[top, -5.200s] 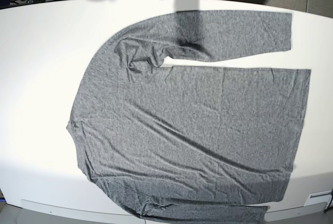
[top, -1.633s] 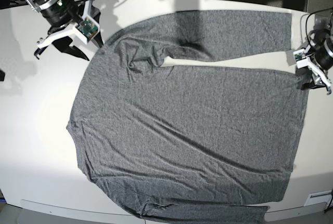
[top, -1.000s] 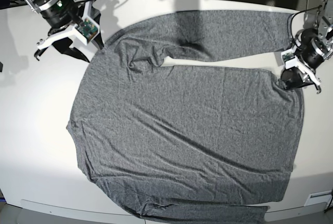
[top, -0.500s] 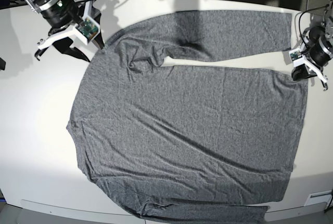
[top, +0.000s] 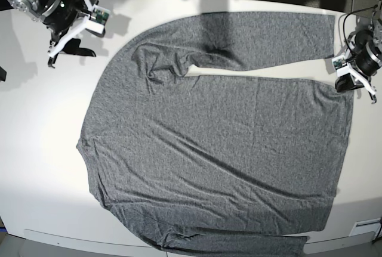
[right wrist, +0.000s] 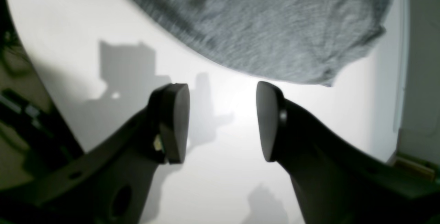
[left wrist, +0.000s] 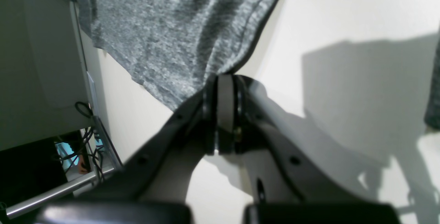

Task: Fold the T-shirt properly
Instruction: 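Lower right gripper onto the shirt shoulder by the collar and grasp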

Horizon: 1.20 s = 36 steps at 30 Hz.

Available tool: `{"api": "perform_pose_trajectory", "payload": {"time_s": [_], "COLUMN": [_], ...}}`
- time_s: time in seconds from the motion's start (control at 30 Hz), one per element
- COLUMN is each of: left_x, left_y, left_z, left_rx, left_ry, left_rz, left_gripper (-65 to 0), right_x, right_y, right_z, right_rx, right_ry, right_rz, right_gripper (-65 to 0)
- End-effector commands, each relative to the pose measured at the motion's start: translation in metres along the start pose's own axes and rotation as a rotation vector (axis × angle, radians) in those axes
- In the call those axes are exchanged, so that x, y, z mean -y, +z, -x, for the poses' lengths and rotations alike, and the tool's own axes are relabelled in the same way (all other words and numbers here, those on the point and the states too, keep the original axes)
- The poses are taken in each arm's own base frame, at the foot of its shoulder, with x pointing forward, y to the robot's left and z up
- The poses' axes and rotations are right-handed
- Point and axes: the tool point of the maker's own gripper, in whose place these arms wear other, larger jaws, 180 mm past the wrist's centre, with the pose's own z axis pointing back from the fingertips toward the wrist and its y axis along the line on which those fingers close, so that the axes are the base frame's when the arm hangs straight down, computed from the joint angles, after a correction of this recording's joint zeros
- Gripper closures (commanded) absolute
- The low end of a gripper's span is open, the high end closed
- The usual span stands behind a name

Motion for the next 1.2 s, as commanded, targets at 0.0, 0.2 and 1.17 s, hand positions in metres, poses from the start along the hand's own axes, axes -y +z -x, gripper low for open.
{"api": "perform_pose_trajectory", "payload": {"time_s": [0.0,0.2,1.17], "left_x": [0.010,0.011,0.003], "left_y": [0.004,0.004,0.004], "left_z": [0.014,0.014,0.008], "left_rx": [-0.051,-0.051,-0.017], "left_ry": [-0.033,-0.033,0.094], "left_rz": [0.049,0.049,0.005], "left_gripper": [0.0,0.0,0.0], "right_x": [0.005,-0.012,-0.068], "right_y": [-0.002,-0.044,-0.084], "right_z": [-0.003,0.007,-0.001], "right_rx": [0.032,0.054,-0.045], "right_ry": [0.026,0.097,0.046], "right_rz": [0.012,-0.043,-0.248], "right_gripper": [-31.5,-31.5,0.0]}}
